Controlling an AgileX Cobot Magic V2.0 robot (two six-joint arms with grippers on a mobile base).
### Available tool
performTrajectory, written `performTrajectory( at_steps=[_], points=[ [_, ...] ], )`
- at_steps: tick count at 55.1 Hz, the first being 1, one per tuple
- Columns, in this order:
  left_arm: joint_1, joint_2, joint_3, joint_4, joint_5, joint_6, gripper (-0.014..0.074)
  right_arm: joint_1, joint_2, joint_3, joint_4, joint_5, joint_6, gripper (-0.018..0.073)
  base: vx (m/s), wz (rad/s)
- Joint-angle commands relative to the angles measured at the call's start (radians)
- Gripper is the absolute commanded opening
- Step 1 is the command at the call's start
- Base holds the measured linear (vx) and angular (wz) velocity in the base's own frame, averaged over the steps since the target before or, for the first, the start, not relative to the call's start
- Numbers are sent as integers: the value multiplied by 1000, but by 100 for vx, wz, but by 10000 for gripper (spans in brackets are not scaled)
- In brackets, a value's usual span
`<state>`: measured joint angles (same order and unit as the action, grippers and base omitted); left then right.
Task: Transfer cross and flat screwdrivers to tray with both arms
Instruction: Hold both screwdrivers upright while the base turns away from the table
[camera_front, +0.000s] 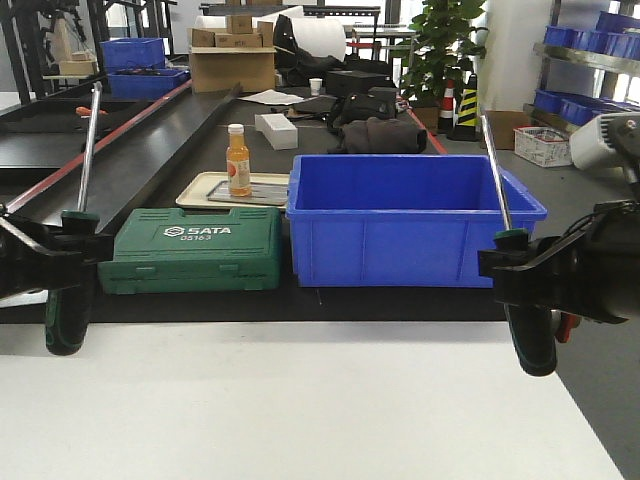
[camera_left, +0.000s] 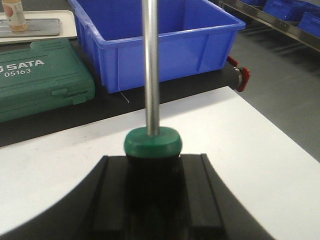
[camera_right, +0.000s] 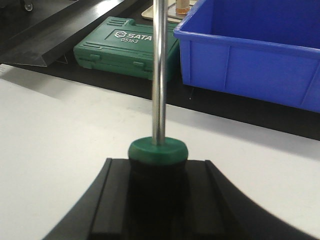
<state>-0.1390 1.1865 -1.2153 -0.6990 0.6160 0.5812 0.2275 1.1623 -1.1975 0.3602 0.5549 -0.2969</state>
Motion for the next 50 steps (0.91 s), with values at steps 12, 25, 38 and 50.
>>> performTrajectory(
  at_steps=[12,25,38,50],
  points=[
    [-5,-24,-28,-40,-65,-1,0,0,-20,-36,12,-82,-2,-8,-9,1],
    [-5,-24,-28,-40,-65,-1,0,0,-20,-36,12,-82,-2,-8,-21,-3],
    [-5,-24,-28,-40,-65,-1,0,0,-20,-36,12,-82,-2,-8,-28,-5],
    [-5,-24,-28,-40,-65,-1,0,0,-20,-36,12,-82,-2,-8,-28,-13]
  ],
)
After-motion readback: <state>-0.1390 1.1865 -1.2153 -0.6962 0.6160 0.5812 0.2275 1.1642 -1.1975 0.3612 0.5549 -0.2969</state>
